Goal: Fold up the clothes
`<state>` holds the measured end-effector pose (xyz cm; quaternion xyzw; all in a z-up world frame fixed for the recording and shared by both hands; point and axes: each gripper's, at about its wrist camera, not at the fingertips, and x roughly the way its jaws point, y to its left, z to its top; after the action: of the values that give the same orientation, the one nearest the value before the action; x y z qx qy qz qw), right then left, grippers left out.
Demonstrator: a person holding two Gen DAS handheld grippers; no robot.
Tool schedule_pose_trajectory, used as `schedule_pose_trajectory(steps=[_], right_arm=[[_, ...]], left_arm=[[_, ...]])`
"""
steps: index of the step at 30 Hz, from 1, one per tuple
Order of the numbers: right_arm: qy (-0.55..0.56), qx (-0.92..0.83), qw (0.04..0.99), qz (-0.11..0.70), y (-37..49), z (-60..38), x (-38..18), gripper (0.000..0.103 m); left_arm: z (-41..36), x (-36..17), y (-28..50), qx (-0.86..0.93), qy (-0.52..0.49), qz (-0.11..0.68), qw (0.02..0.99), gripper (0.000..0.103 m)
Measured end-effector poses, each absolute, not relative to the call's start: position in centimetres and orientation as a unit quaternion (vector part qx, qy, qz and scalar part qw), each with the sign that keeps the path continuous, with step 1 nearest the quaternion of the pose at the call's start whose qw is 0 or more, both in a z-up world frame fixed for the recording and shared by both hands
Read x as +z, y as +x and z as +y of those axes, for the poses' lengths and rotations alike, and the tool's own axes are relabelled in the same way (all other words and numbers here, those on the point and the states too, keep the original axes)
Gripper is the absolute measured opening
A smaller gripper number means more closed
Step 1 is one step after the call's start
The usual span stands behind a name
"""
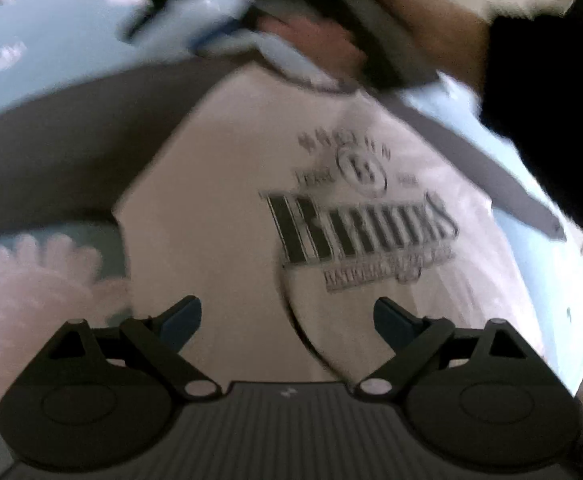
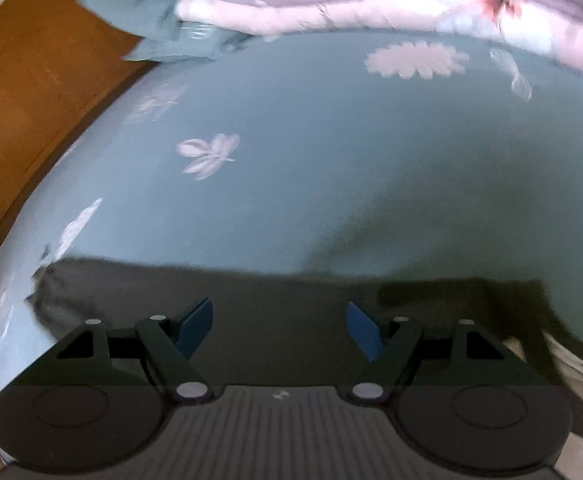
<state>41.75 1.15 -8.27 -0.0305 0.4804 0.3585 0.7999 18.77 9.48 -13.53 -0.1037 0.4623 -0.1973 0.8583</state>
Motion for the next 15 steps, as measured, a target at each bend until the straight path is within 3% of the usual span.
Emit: schedule_pose_trajectory(steps=[5,9,12,15], right_arm=[[-0.079,0.358,0.810,0.458,36.5,-3.2,-4.4,0.079],[-0.181,0.383,0.803,0.420,32.5,-2.5,-3.2,0.077],[-0.240,0.399,0.786,0.406,31.9,-0.2,-2.8,0.077],[-0.233,0.385,0.795,0.406,33.4,1.2,-2.3,0.077]], left_arm=[[14.4,-11.0,17.4,-0.154,-0.080,0.412,0.894,0.093],[19.2,-10.5,17.2,-0.134,-0.115,0.411,0.894,0.093],[22.0,-9.7,15.9,-0.180,-0.154,0.398,0.886,0.093],[23.4,-9.8,14.2,-0.209,-0.160,0.414,0.871,0.093]])
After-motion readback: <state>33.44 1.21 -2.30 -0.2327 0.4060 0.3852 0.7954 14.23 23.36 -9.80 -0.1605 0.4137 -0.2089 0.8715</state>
